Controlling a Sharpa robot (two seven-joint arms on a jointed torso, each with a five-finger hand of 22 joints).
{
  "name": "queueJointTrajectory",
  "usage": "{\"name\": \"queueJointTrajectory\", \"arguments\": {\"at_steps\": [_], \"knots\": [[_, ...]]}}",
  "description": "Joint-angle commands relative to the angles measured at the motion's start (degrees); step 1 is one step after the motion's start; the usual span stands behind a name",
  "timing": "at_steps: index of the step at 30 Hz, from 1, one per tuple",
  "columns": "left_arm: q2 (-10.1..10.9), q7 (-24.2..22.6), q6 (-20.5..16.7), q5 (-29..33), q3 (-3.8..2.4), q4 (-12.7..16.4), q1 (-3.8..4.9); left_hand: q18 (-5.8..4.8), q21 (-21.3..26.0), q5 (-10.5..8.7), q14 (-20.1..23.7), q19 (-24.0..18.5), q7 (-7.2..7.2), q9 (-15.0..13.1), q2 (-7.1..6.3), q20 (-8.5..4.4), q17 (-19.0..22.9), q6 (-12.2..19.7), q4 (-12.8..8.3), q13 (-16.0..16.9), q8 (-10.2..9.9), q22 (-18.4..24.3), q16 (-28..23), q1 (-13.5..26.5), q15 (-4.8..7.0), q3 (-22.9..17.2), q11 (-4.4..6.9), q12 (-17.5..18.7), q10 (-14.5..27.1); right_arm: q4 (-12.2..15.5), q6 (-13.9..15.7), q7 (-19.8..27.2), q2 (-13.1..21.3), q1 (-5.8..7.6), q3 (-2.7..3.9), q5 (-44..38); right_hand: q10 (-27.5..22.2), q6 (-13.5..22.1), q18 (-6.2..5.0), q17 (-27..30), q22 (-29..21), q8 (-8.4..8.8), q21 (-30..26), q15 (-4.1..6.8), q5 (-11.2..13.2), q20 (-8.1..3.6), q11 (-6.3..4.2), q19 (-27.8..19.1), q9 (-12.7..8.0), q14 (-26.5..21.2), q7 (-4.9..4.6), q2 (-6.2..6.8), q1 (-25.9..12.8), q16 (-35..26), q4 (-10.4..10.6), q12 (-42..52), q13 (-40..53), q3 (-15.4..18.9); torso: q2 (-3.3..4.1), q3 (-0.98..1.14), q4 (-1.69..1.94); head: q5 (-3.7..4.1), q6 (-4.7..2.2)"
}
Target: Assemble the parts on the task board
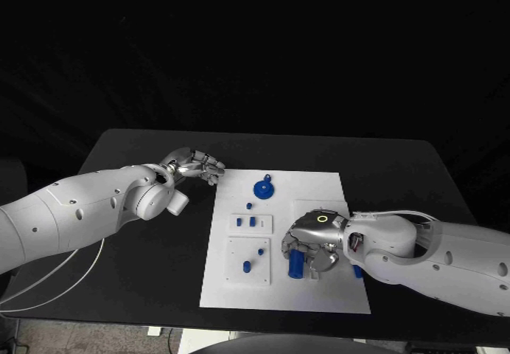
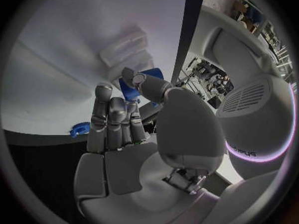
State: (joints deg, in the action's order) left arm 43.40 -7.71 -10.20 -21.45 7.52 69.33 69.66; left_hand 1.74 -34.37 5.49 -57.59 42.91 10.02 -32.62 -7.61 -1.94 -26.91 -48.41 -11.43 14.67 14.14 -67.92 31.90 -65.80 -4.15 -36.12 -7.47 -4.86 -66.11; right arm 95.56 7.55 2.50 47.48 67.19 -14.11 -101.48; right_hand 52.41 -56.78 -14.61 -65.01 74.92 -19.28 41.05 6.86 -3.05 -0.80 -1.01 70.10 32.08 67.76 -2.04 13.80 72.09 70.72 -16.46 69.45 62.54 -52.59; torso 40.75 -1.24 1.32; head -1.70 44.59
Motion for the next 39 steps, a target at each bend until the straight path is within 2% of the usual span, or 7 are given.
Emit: {"name": "queueJointTrajectory", "arguments": {"at_steps": [1,8,10,12,17,25,39], "knots": [[-0.1,-0.4,0.4,0.3,-0.03,0.1,0.03,1.16,0.3,-0.28,-0.3,0.1,0.05,0.0,-0.25,0.41,-0.1,0.4,0.4,-0.1,0.3,-0.1,-0.3,0.3,-0.03,-0.1,0.04,0.3,0.2,0.0,0.2,0.0,-0.1,-0.09,-0.04,-1.1,-0.5,-2.4,-0.39,-0.1,1.1,0.46,-0.2,0.0,0.2,-0.05,0.07,-0.5,0.1,-0.5,-2.93,0.02,0.9,-0.3,0.0,0.4,-0.1,-0.7,-0.04,0.01,-0.03,-0.04,0.02],[-0.1,-0.4,0.4,0.3,-0.03,0.1,0.03,1.16,0.3,-0.28,-0.3,0.1,0.05,0.1,-0.25,0.41,-0.1,0.4,0.4,-0.1,0.3,-0.1,-0.3,0.2,-0.03,-0.1,0.05,0.3,0.2,0.1,-1.5,-0.6,0.0,-0.11,-0.06,-1.0,-1.8,0.7,-0.39,-0.5,1.2,2.44,-0.2,-0.44,0.2,0.44,0.48,-1.4,-0.9,-1.5,-3.25,0.56,1.8,-0.2,0.2,0.9,0.0,-2.4,-0.04,-0.02,-0.03,0.0,0.0],[-0.1,-0.3,0.4,0.3,-0.03,0.1,0.03,1.16,0.3,-0.28,-0.3,0.1,0.05,0.1,-0.26,0.41,-0.1,0.4,0.4,-0.1,0.3,-0.1,-0.3,0.2,-0.03,-0.1,0.05,0.3,0.2,0.0,-1.7,-0.7,0.1,-0.12,-0.06,-1.0,-2.2,2.6,-0.39,-0.7,1.3,3.41,-0.1,-0.43,0.2,0.57,0.34,-1.7,-1.3,-1.9,-1.95,0.71,1.9,0.0,0.2,1.1,0.1,-2.4,-0.04,-0.02,-0.02,0.04,-0.03],[-0.1,-0.3,0.4,0.3,-0.03,0.1,0.03,1.17,0.3,-0.28,-0.3,0.1,0.05,0.1,-0.26,0.41,-0.1,0.4,0.4,-0.1,0.3,-0.1,-0.3,0.2,-0.03,-0.1,0.05,0.3,0.2,0.1,-1.6,-0.7,0.1,-0.12,-0.06,-1.0,-2.5,2.8,-0.39,-0.8,1.3,3.44,0.0,-0.35,0.2,0.59,0.27,-1.8,-1.4,-2.1,-2.55,0.78,2.0,0.1,0.2,1.3,0.0,-2.5,-0.02,-0.03,0.0,0.08,0.03],[-0.1,-0.2,0.3,0.3,-0.03,0.1,0.03,1.17,0.3,-0.28,-0.3,0.1,0.04,0.1,-0.27,0.41,-0.2,0.4,0.4,0.0,0.3,-0.1,-0.3,0.2,-0.03,-0.1,0.05,0.3,0.2,0.2,-1.4,-0.8,0.2,-0.12,-0.06,-1.0,-3.0,6.1,-0.39,-1.1,1.3,4.94,0.5,-0.26,0.2,0.67,0.16,-2.2,-2.2,-2.4,-0.97,1.15,2.3,0.3,0.3,1.7,-0.1,-2.6,-0.01,-0.02,0.0,0.08,0.07],[-0.1,-0.1,0.4,0.3,-0.03,0.1,0.03,1.17,0.3,-0.28,-0.4,0.1,0.03,0.1,-0.29,0.41,-0.2,0.4,0.3,0.0,0.3,-0.1,-0.4,0.1,-0.02,-0.1,0.05,0.3,0.2,0.7,-1.0,-0.8,0.9,-0.12,-0.07,-0.7,-3.1,6.9,-0.39,-1.1,1.3,5.19,0.7,-0.22,0.2,0.66,0.12,-2.3,-2.3,-2.5,-0.66,1.32,2.5,0.4,0.4,1.8,-0.3,-2.7,-0.03,-0.03,-0.02,0.07,0.09],[-0.1,0.0,0.3,0.3,-0.03,0.0,0.03,1.17,0.4,-0.29,-0.4,0.1,0.03,0.1,-0.31,0.41,-0.3,0.4,0.3,0.0,0.4,-0.2,-0.4,0.1,-0.02,-0.1,0.05,0.3,0.2,0.9,5.5,1.4,2.8,-0.1,-0.05,9.3,-2.7,8.6,-0.39,-1.1,1.2,5.54,1.3,-0.03,0.1,0.47,-0.07,-1.8,-2.7,-2.0,-1.45,1.82,2.5,0.7,0.8,2.5,-0.6,-3.1,-0.01,-0.02,0.02,0.28,-0.12]]}}
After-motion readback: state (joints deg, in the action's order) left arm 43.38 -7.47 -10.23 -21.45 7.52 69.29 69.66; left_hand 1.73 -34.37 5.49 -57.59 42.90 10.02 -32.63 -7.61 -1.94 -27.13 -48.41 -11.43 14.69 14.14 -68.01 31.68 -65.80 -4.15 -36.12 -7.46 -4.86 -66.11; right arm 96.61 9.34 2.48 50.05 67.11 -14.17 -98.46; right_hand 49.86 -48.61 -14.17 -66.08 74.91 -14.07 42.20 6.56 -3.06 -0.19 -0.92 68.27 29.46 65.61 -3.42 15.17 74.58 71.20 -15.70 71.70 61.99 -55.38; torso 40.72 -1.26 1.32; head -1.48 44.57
